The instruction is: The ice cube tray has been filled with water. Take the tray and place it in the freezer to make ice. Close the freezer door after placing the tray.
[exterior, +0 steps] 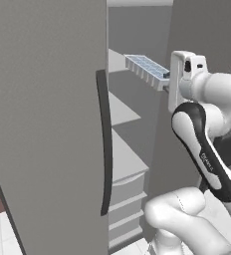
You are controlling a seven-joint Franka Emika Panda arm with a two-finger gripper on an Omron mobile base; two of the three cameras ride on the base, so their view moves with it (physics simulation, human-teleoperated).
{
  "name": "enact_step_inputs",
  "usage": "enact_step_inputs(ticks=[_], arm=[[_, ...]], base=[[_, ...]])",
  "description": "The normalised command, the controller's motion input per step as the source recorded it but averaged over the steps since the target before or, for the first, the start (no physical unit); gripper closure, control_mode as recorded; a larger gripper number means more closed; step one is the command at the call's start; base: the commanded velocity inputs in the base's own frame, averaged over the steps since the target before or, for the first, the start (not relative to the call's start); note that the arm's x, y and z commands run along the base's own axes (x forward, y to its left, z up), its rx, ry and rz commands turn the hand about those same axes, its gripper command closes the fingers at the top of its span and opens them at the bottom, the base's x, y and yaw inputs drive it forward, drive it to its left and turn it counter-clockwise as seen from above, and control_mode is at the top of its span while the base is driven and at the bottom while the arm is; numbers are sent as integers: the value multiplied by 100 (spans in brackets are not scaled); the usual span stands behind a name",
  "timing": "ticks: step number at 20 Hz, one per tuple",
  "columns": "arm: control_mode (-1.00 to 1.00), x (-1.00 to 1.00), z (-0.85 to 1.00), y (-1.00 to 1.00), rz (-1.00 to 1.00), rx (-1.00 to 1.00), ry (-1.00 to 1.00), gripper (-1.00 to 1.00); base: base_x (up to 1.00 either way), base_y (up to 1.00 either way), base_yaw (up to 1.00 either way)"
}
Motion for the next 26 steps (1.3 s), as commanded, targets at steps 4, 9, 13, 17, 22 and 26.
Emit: enact_step_inputs(ticks=[4, 9, 13, 17, 22, 26], arm=[[-100, 70, 4, 23, 0, -6, -3, 100], [-100, 65, 12, 35, 0, -8, -4, 100], [-100, 83, 8, 9, 0, -6, 0, 100], [-100, 79, 4, 0, 0, -3, 0, 100], [-100, 74, 1, 0, 0, -1, 0, 100], [-100, 68, 0, 2, 0, 0, 0, 100]], base=[[0, 0, 0], [0, 0, 0], [0, 0, 0], [0, 0, 0], [0, 0, 0], [0, 0, 0]])
